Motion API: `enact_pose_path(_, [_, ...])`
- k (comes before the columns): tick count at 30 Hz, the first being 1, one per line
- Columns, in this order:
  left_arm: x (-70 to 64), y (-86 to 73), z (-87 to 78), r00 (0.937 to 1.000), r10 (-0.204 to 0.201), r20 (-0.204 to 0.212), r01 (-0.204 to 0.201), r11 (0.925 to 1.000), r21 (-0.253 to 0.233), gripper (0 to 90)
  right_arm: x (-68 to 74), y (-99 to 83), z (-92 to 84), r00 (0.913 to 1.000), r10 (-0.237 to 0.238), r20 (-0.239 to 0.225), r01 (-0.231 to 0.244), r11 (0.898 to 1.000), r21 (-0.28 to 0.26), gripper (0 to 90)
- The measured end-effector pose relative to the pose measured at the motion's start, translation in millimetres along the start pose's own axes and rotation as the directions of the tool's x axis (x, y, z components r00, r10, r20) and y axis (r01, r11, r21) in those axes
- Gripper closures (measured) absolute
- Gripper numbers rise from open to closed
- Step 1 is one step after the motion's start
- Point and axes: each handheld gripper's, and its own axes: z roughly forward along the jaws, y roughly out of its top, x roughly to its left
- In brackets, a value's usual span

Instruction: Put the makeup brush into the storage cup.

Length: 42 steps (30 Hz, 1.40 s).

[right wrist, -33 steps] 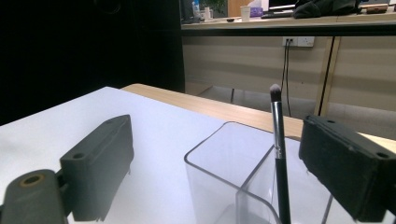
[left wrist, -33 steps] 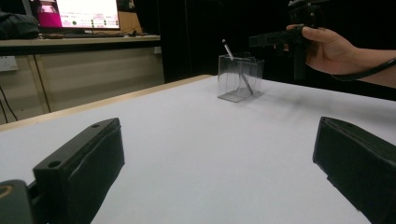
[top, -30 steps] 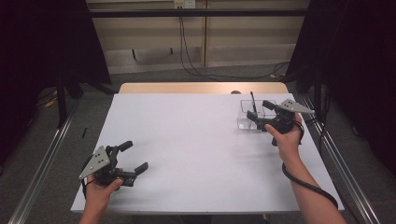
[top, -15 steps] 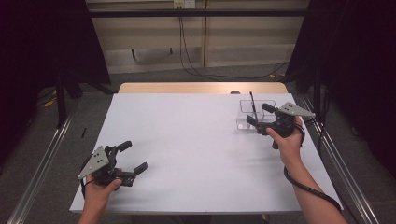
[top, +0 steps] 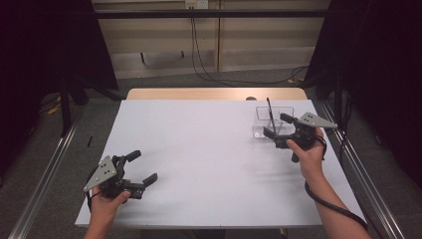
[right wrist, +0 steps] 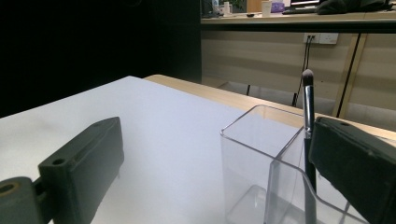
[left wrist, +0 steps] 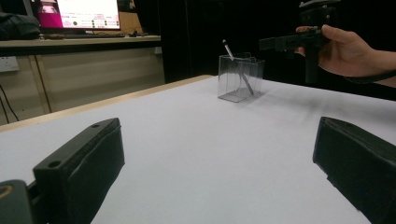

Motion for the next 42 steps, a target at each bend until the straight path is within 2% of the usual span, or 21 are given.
enact_pose_path(16, [-0.5,0.4,-0.9,1.0000,-0.008,-0.003,0.008,0.9999,-0.006,1.8,9.4,-4.0,-12.3,0.9991,-0.029,-0.032,0.030,1.000,0.003,1.3])
enact_pose_path(23, [-1.2,0.5,-0.8,0.9999,-0.014,-0.003,0.014,0.9999,-0.009,1.8,11.0,-9.1,-20.6,0.9989,-0.021,-0.041,0.022,1.000,0.010,0.9])
enact_pose_path(27, [-0.4,0.8,-1.3,1.0000,-0.002,-0.003,0.002,1.0000,-0.004,1.8,12.0,-11.0,-25.6,0.9987,-0.024,-0.045,0.024,1.000,0.003,0.9])
enact_pose_path(28, [-1.2,0.5,-0.6,0.9999,-0.014,-0.004,0.014,0.9998,-0.011,1.8,12.3,-11.3,-26.7,0.9987,-0.023,-0.046,0.023,1.000,0.006,0.9])
enact_pose_path(42, [-0.7,1.3,-1.7,1.0000,0.002,-0.002,-0.002,1.0000,-0.002,1.8,20.1,-15.7,-37.0,0.9965,-0.053,-0.065,0.054,0.998,0.024,0.7])
